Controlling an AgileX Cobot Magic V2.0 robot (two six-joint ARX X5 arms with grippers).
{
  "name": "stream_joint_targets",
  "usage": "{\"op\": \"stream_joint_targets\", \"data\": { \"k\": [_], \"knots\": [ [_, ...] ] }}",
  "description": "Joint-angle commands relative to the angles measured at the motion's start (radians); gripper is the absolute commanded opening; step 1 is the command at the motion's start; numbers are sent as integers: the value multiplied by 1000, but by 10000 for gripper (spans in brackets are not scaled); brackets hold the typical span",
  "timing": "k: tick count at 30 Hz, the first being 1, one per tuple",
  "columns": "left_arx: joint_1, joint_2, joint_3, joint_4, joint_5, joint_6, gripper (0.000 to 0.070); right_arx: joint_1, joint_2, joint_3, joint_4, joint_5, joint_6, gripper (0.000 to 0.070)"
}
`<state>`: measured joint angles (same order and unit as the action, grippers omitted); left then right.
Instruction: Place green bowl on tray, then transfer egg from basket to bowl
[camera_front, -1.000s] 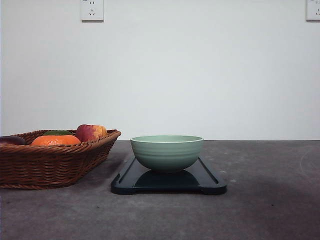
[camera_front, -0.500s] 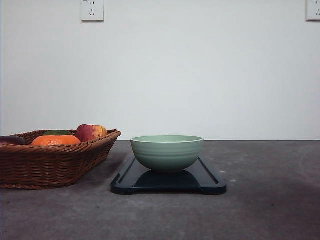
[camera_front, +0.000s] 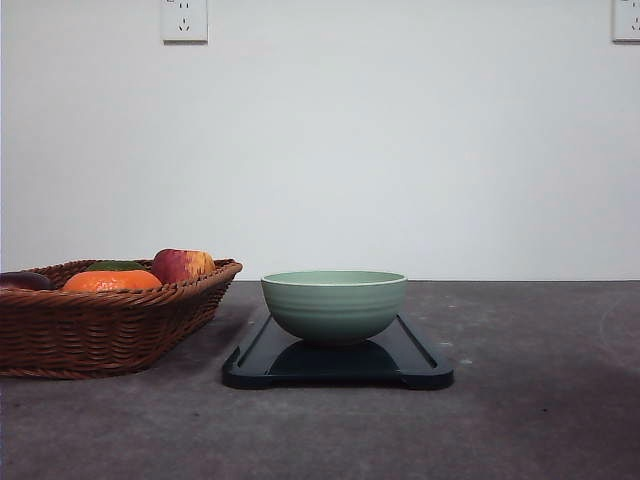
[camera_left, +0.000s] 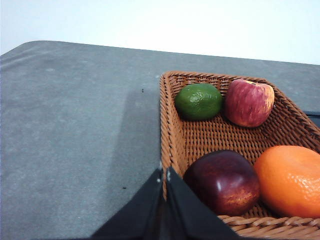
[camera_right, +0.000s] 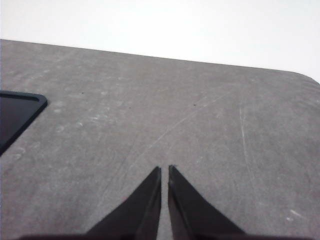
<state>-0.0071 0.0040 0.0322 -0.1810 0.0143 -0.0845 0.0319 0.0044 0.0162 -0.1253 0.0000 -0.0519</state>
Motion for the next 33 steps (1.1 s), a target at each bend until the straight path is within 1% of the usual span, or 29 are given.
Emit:
{"op": "stream_joint_targets", "data": {
  "k": [1, 33],
  "knots": [
    [0, 0, -19, -6, 0, 13, 0, 0, -1, -4, 22, 1, 11, 17],
    [0, 0, -19, -6, 0, 13, 0, 0, -1, -4, 27, 1, 11, 16]
  ]
}}
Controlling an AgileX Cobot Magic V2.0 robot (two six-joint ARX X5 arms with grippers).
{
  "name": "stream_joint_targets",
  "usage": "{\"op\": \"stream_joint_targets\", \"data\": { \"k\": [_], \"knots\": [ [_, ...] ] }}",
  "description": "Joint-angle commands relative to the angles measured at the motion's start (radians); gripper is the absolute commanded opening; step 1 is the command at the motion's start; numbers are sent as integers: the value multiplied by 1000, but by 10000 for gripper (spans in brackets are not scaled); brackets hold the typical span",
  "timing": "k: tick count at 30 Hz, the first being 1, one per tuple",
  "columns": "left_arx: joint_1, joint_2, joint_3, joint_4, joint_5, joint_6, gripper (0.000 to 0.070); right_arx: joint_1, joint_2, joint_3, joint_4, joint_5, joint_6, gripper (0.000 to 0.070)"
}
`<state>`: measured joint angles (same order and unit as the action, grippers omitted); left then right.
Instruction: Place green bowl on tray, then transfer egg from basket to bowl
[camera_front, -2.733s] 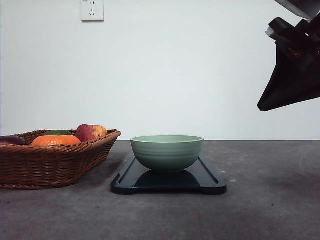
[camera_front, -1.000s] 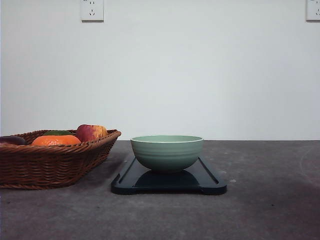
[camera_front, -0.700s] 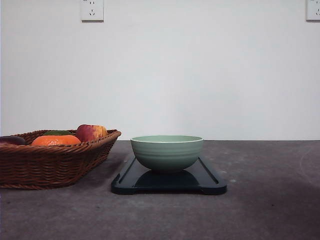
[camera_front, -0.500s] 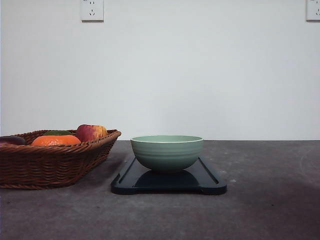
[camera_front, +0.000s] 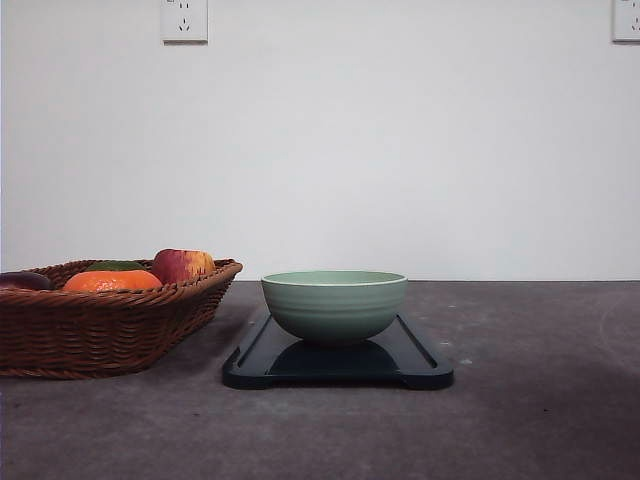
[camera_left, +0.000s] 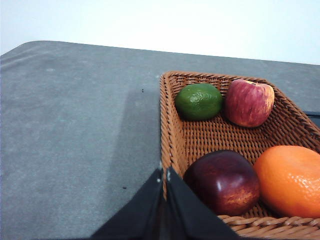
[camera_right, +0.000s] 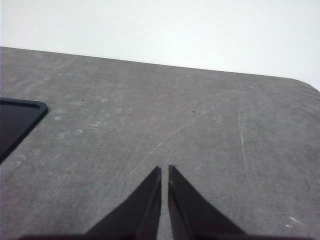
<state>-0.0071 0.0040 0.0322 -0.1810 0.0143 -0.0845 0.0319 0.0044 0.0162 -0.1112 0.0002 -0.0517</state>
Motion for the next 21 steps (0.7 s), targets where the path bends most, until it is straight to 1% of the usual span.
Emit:
{"op": "stream_joint_targets", "data": {
  "k": [1, 21],
  "knots": [
    [0, 0, -19, -6, 0, 13, 0, 0, -1, -4, 13, 0, 11, 17],
    [0, 0, -19, -6, 0, 13, 0, 0, -1, -4, 13, 0, 11, 16]
  ]
}}
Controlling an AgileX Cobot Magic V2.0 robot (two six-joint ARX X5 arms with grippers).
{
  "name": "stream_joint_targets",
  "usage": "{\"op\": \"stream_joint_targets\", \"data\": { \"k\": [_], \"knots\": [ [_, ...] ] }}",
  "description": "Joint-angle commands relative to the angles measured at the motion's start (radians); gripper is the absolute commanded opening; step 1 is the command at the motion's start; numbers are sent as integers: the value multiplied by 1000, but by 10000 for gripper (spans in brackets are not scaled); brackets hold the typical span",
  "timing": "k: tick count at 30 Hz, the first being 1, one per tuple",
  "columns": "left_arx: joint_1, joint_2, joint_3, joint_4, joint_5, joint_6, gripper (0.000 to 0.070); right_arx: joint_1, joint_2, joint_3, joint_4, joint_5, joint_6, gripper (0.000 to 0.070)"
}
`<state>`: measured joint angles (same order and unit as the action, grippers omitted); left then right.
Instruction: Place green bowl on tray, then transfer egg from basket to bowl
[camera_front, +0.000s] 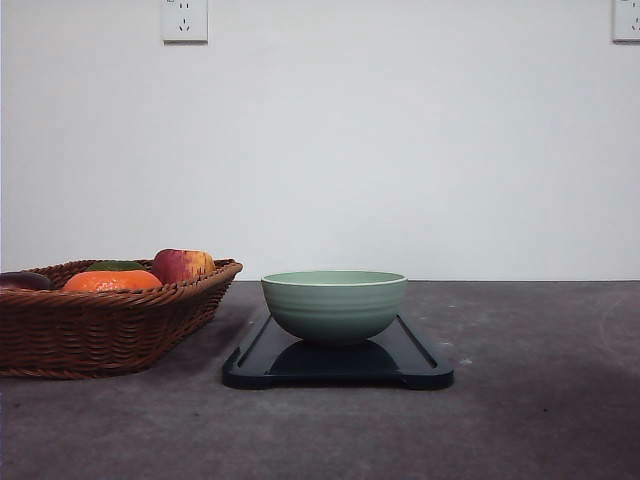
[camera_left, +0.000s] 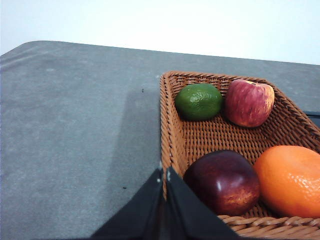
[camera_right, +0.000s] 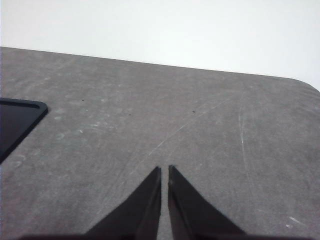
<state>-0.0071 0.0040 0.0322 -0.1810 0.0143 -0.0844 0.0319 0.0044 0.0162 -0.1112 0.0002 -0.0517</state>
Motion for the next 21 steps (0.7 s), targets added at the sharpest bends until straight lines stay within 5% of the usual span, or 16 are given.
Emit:
{"op": "stream_joint_targets", "data": {
  "k": [1, 21],
  "knots": [
    [0, 0, -19, -6, 0, 13, 0, 0, -1, -4, 13, 0, 11, 16],
    [0, 0, -19, -6, 0, 13, 0, 0, -1, -4, 13, 0, 11, 16]
  ]
}}
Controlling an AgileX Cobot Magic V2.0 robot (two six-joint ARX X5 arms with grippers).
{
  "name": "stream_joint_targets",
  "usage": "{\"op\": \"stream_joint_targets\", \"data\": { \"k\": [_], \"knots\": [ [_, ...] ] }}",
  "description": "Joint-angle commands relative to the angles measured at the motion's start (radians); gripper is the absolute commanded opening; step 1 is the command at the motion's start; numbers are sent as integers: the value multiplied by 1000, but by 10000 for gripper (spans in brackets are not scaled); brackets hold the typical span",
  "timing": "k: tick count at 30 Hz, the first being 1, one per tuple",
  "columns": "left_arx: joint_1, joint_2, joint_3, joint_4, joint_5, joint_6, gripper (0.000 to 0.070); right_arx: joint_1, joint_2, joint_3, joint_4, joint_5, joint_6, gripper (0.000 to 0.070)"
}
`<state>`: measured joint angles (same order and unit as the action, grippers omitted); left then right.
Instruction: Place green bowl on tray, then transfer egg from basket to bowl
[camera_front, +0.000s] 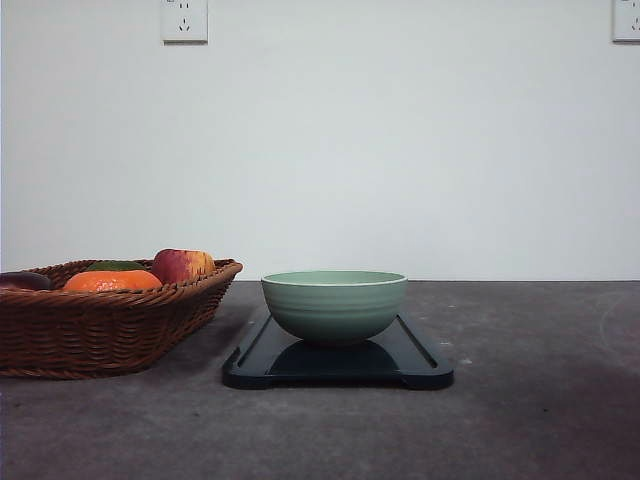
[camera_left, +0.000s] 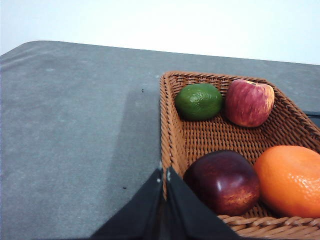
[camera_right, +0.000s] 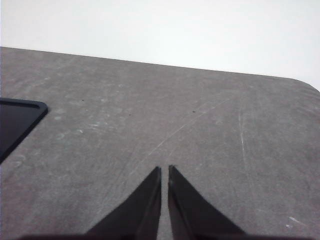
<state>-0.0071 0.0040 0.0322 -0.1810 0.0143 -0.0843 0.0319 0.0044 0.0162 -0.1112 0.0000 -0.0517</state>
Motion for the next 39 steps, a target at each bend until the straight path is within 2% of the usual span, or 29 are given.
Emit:
{"op": "stream_joint_targets", "data": {
  "k": [1, 39],
  "knots": [
    [0, 0, -19, -6, 0, 13, 0, 0, -1, -4, 13, 1, 11, 17],
    [0, 0, -19, -6, 0, 13, 0, 0, -1, -4, 13, 1, 11, 16]
  ]
}}
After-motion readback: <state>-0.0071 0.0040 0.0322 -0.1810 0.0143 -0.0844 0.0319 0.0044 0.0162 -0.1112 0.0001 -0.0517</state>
